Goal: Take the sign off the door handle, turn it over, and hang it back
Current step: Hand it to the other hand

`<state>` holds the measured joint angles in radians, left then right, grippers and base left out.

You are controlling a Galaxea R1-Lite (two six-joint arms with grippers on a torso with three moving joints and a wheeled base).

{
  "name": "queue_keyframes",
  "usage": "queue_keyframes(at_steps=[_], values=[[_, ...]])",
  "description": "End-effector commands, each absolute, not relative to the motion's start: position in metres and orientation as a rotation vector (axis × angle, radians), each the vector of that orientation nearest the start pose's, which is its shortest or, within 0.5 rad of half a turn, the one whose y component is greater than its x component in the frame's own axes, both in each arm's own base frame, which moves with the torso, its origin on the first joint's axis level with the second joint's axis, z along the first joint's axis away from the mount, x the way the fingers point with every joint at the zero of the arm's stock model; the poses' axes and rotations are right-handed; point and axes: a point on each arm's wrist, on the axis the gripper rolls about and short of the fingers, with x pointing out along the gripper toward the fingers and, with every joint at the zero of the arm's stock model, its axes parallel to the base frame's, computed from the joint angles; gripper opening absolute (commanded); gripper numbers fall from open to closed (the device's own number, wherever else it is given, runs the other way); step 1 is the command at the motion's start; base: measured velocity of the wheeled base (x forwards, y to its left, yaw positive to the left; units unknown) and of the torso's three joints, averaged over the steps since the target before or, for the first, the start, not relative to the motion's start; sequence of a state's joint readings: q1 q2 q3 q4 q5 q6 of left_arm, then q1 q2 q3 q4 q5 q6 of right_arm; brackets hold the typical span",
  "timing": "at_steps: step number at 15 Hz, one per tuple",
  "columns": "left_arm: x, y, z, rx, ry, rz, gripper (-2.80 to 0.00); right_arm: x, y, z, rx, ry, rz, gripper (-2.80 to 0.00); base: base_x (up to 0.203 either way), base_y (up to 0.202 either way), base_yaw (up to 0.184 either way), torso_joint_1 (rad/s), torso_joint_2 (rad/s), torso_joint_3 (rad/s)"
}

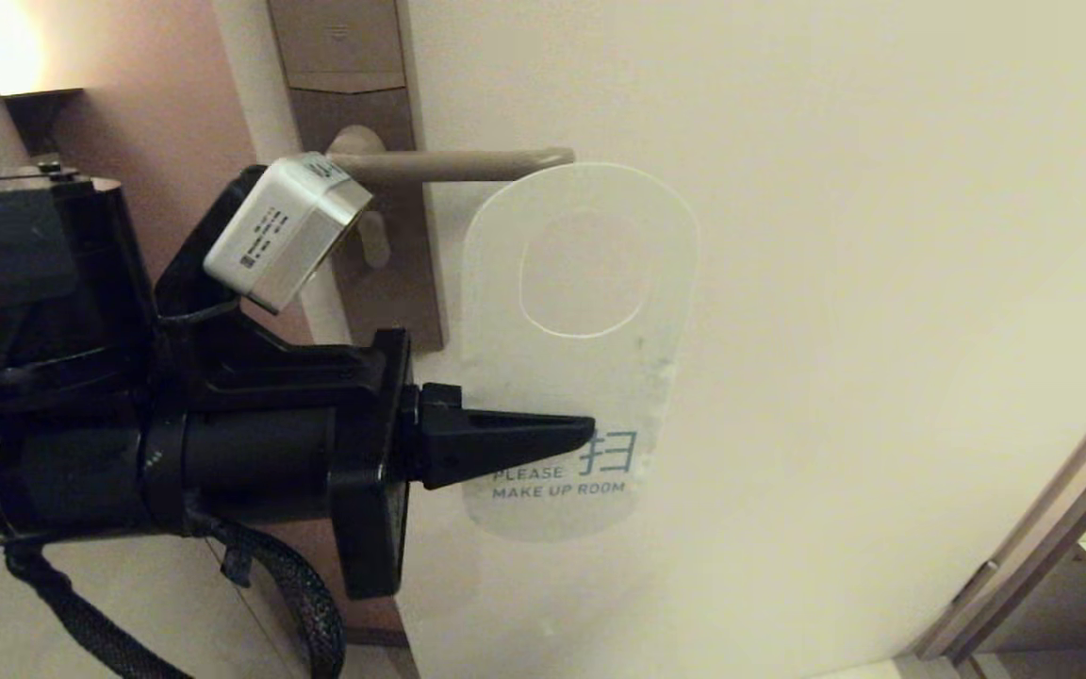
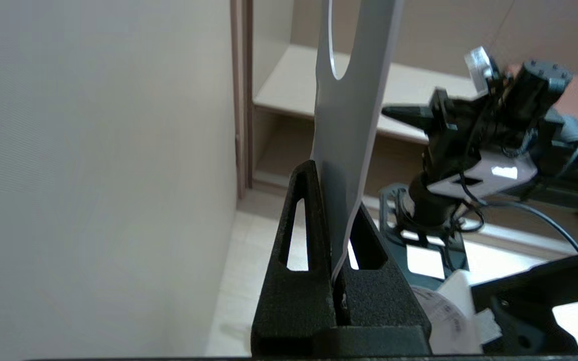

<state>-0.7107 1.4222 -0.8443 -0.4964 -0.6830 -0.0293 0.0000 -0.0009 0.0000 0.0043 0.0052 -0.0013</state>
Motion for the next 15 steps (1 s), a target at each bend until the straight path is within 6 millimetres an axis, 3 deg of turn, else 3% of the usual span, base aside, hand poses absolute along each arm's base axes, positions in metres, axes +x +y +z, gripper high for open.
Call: queue_keyframes(at_steps=[1,7,11,15], values=[[0.177,-0.167,0.255,-0.044,0.121,-1.386,-2.8,-0.023,0.0,0.075,0.0,0.005,0.005,-2.8,0.0,0.0,0.0,0.0,0.0,0.0],[0.183,-0.192,0.239,-0.067,0.13,-1.443,-2.8,-0.025,0.0,0.082,0.015,-0.016,0.007,-2.8,0.0,0.0,0.0,0.0,0.0,0.0],[0.185,-0.2,0.232,-0.083,0.125,-1.457,-2.8,-0.017,0.001,0.119,0.023,0.053,0.06,-2.8,0.0,0.0,0.0,0.0,0.0,0.0],[0.187,-0.203,0.231,-0.095,0.12,-1.461,-2.8,0.022,0.007,0.18,0.022,0.099,0.296,-2.8,0.0,0.0,0.0,0.0,0.0,0.0]])
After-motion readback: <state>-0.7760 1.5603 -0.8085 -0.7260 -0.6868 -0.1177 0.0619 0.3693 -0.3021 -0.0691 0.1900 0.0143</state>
